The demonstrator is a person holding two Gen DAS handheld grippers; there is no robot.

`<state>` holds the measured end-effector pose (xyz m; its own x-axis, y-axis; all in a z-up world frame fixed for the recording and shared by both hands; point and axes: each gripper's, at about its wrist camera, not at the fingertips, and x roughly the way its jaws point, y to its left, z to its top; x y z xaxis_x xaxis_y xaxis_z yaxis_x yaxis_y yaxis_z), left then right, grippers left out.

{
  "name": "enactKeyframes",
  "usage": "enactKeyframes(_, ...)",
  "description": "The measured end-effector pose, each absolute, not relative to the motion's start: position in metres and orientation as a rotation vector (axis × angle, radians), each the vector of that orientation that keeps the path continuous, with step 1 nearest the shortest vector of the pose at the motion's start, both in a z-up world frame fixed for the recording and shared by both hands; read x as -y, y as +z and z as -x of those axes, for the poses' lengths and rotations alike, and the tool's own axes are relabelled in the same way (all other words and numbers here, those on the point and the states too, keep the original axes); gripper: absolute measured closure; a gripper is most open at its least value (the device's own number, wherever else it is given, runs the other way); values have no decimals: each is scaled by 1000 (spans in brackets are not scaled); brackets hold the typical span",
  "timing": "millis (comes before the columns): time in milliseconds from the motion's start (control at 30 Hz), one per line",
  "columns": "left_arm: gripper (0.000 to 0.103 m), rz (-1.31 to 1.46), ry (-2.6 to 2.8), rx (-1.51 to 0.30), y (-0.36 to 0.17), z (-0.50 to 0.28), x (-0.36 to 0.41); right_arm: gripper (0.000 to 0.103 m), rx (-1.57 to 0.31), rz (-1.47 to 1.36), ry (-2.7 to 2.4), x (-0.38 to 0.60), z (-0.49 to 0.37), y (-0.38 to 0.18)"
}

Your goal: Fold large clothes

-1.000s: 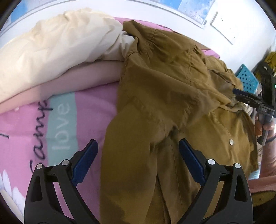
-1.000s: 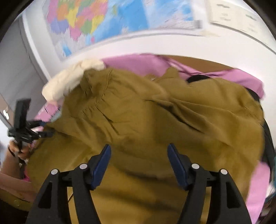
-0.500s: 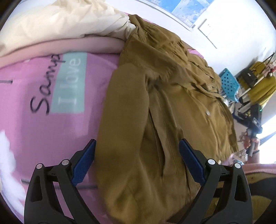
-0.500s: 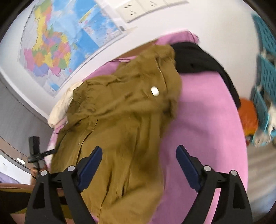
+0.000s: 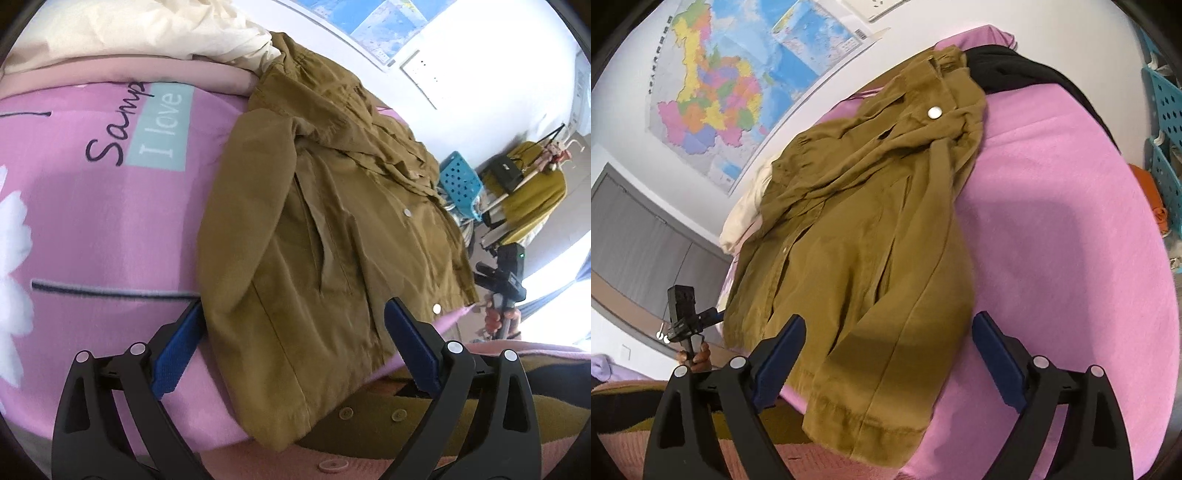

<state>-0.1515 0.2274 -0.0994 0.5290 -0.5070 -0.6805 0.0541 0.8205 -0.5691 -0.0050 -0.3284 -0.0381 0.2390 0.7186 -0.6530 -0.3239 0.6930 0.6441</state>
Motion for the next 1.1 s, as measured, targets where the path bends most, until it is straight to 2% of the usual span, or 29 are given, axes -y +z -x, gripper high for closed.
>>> enactKeyframes(167,6,517,-386,-968,-104,162,-224,13,-1115,-409,789,324,18,-37)
enactKeyframes(267,6,493,-388,-962,-103,162,-216,16,-1106,-417,821,317,22,-38)
enactKeyframes(333,6,493,-407,-963,-104,160,-210,41,-1100,-416,799,312,23,-40)
enactKeyframes(367,6,489,-413,-964,-104,158,-207,57,-1110,-416,789,310,22,-42)
enactKeyframes(433,6,475,-436,-961,-103,156,-197,64,-1095,-426,798,311,24,-42)
enactKeyframes(467,9,469,-451,-957,-102,155,-191,64,-1080,-459,822,314,25,-41)
enactKeyframes(500,17,462,-477,-953,-103,156,-185,59,-1073,-493,833,318,25,-41)
enactKeyframes(533,20,442,-476,-956,-103,157,-182,50,-1080,-511,819,322,24,-42)
enactKeyframes(567,22,415,-461,-964,-104,157,-178,34,-1095,-511,805,323,23,-44)
enactKeyframes(633,20,410,-460,-962,-105,157,-177,34,-1093,-473,819,319,27,-42)
enactKeyframes(700,4,449,-484,-962,-106,154,-176,32,-1088,-456,833,314,30,-40)
enactKeyframes(733,5,454,-488,-960,-106,153,-174,33,-1085,-449,832,311,30,-39)
enactKeyframes(767,5,427,-479,-961,-105,152,-169,38,-1081,-448,832,309,30,-40)
enactKeyframes(867,6,395,-455,-969,-103,150,-162,77,-1093,-504,831,309,24,-46)
enactKeyframes(900,13,409,-451,-969,-103,149,-163,86,-1092,-523,835,312,22,-47)
enactKeyframes(933,28,431,-442,-965,-101,148,-165,87,-1078,-537,834,314,21,-44)
enactKeyframes(967,61,458,-433,-965,-101,147,-168,89,-1065,-552,845,316,22,-42)
enactKeyframes(1000,76,487,-417,-965,-100,146,-172,92,-1031,-566,861,319,24,-34)
enactKeyframes(1067,87,538,-393,-931,-92,150,-181,94,-959,-594,878,325,28,-15)
enactKeyframes(1100,87,542,-390,-897,-83,155,-184,95,-914,-599,882,329,31,-1)
